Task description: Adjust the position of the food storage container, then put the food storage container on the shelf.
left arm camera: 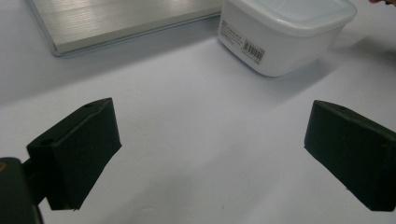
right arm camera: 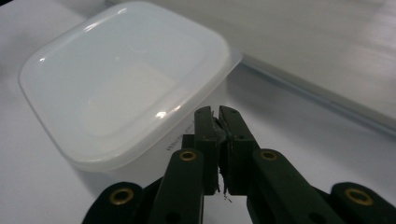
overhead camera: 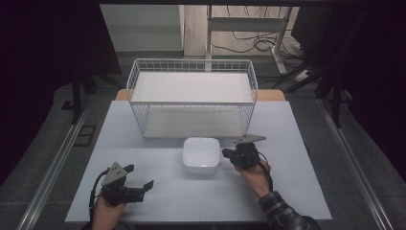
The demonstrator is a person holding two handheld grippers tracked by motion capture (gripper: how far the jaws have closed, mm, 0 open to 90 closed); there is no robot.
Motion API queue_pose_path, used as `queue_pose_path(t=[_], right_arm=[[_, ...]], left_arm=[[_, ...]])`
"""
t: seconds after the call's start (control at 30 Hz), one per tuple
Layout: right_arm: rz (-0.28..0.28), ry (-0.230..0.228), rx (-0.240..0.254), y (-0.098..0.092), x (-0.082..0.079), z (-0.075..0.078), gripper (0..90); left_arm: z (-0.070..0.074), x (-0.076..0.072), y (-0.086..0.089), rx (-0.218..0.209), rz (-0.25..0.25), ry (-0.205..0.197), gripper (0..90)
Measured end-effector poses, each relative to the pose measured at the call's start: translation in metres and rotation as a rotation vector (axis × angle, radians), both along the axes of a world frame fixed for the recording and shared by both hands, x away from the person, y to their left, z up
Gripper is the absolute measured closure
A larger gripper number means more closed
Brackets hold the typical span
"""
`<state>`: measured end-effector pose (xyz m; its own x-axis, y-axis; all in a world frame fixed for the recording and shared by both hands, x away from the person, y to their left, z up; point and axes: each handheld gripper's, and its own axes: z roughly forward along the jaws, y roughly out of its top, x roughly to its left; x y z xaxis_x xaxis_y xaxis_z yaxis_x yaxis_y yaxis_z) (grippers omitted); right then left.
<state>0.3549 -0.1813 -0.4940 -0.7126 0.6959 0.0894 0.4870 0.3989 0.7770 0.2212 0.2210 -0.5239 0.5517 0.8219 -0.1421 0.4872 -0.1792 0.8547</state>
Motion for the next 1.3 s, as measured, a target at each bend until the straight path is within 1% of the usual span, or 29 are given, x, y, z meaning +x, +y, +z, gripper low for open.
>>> queue_pose_path(t=[0.1, 0.13, 0.2, 0.27, 0.37, 0.47, 0.5, 0.53, 0.57, 0.63, 0.7, 0.73, 0.83, 0.9, 0.93, 0.97, 1.0, 1.03, 1.07, 1.1, 1.17, 1.2, 1.23, 1.27, 1.3], right_arm=[[0.004, -0.042, 0.001, -0.008, -0.009, 0.007, 79.5], [0.03, -0.074, -0.002, -0.013, -0.017, 0.011, 75.3], [0.049, -0.108, -0.012, -0.017, -0.026, 0.014, 70.1], [0.066, -0.128, -0.013, -0.021, -0.033, 0.016, 61.8], [0.086, -0.135, 0.001, -0.026, -0.04, 0.018, 44.1], [0.116, -0.133, 0.016, -0.029, -0.045, 0.016, 26.0], [0.119, -0.132, 0.012, -0.03, -0.048, 0.014, 19.8], [0.119, -0.132, 0.003, -0.03, -0.051, 0.013, 15.7], [0.112, -0.136, -0.011, -0.031, -0.053, 0.01, 12.9], [0.098, -0.127, -0.036, -0.033, -0.057, 0.006, 6.4], [0.096, -0.123, -0.042, -0.035, -0.058, 0.004, 5.9], [0.096, -0.112, -0.058, -0.037, -0.058, 0.001, 3.5], [0.09, -0.107, -0.056, -0.038, -0.056, -0.001, 2.8], [0.085, -0.108, -0.038, -0.039, -0.054, 0.0, 2.2], [0.085, -0.108, -0.038, -0.039, -0.054, 0.0, 2.2], [0.082, -0.107, -0.032, -0.04, -0.052, 0.0, 2.1], [0.084, -0.104, -0.032, -0.04, -0.052, 0.001, 2.1], [0.084, -0.104, -0.032, -0.04, -0.052, 0.001, 2.1], [0.089, -0.102, -0.03, -0.039, -0.051, 0.0, 1.8], [0.089, -0.102, -0.03, -0.039, -0.051, 0.0, 1.8], [0.107, -0.099, -0.044, -0.036, -0.049, 0.0, 1.0], [0.107, -0.099, -0.044, -0.036, -0.049, 0.0, 1.0], [0.119, -0.084, -0.048, -0.033, -0.047, 0.0, 0.3], [0.119, -0.084, -0.048, -0.033, -0.047, 0.0, 0.3], [0.137, -0.073, -0.043, -0.029, -0.044, -0.001, 0.0]], left_arm=[[0.001, 0.0, -0.001, -0.01, -0.019, 0.02, 4.3], [0.002, -0.001, -0.002, -0.013, -0.029, 0.028, 4.8], [0.002, -0.001, -0.003, -0.011, -0.035, 0.027, 5.0], [0.002, -0.001, -0.004, -0.008, -0.037, 0.024, 5.0], [0.002, -0.002, -0.004, 0.001, -0.037, 0.013, 4.9], [0.001, -0.002, -0.005, 0.019, -0.036, 0.006, 4.7], [0.001, -0.002, -0.005, 0.019, -0.036, 0.006, 4.5], [0.001, -0.002, -0.005, 0.029, -0.038, 0.0, 4.4], [0.001, -0.002, -0.006, 0.03, -0.039, 0.001, 4.4], [0.0, -0.002, -0.006, 0.033, -0.042, 0.002, 4.2], [0.0, -0.002, -0.007, 0.034, -0.044, 0.004, 4.2], [0.0, -0.002, -0.008, 0.035, -0.045, 0.008, 4.2], [0.0, -0.001, -0.008, 0.023, -0.048, 0.016, 4.2], [0.001, 0.0, -0.008, -0.008, -0.047, 0.027, 4.2], [0.001, 0.0, -0.008, -0.008, -0.047, 0.027, 4.4], [0.001, 0.002, -0.008, -0.036, -0.053, 0.033, 4.7], [0.002, 0.003, -0.009, -0.045, -0.059, 0.037, 5.1], [0.002, 0.003, -0.009, -0.045, -0.059, 0.037, 5.5], [0.003, 0.007, -0.013, -0.048, -0.071, 0.033, 6.0], [0.003, 0.007, -0.013, -0.048, -0.071, 0.033, 6.1], [0.006, 0.014, -0.021, -0.038, -0.09, 0.007, 6.1], [0.006, 0.014, -0.021, -0.038, -0.09, 0.007, 6.1], [0.008, 0.021, -0.027, -0.032, -0.098, -0.017, 6.2], [0.008, 0.021, -0.027, -0.032, -0.098, -0.017, 6.8], [0.009, 0.024, -0.03, -0.023, -0.105, -0.023, 7.3]])
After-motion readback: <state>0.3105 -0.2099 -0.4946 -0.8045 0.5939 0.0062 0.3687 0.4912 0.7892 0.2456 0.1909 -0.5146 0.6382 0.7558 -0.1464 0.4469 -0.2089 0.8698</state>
